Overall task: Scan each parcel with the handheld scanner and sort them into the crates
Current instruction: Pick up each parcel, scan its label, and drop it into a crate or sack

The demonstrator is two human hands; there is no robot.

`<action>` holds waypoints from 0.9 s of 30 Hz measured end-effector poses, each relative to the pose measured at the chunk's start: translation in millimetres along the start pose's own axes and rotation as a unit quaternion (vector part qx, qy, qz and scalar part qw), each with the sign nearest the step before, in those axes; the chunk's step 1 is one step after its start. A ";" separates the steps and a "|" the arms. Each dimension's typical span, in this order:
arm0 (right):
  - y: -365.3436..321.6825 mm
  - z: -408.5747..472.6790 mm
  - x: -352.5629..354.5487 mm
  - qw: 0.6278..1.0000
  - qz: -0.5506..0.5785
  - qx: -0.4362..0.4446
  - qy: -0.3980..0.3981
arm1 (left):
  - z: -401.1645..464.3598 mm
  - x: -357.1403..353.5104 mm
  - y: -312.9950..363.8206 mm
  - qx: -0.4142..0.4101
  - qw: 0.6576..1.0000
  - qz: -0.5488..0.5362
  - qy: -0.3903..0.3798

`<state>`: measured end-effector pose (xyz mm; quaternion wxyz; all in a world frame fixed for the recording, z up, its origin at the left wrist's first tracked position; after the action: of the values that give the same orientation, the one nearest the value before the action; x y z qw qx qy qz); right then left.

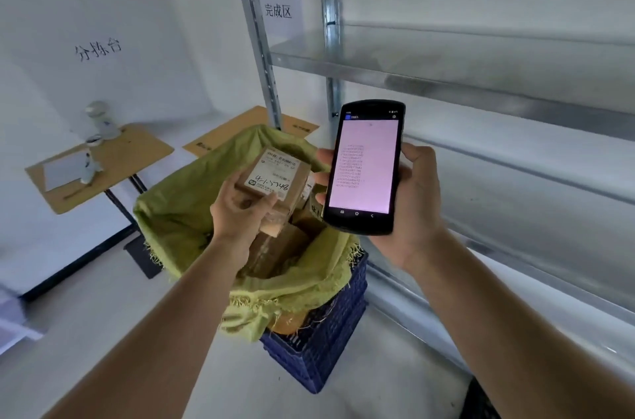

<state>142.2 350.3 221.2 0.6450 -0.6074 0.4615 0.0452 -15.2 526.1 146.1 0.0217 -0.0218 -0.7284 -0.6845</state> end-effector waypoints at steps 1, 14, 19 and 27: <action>2.7 17.3 -2.2 1.000 0.005 -0.008 0.002 | 17.4 -2.1 -5.3 0.012 1.000 0.010 0.009; 58.0 156.9 -43.1 0.998 -0.009 -0.020 0.059 | 183.5 -6.3 -56.9 0.054 0.981 0.181 -0.032; 87.0 168.6 -72.9 0.994 -0.016 0.022 0.105 | 219.4 -6.5 -26.2 0.016 0.982 0.161 -0.098; 108.6 131.4 -90.9 0.969 0.014 0.087 0.232 | 204.6 -40.3 14.6 0.055 0.963 0.075 -0.254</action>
<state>94.2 532.5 178.2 0.5701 -0.5362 0.6091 -0.1285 25.6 731.1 145.5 -0.1114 -0.2482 -0.7429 -0.6116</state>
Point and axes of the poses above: each hand's wrist, its own z-axis towards the middle knuckle, its own x-axis out of the back of the hand, y = z × x, the point moved 1 cm from there along z, towards the middle knuckle, and after that the axes turned 13 degrees about y, right-handed, at the moved point
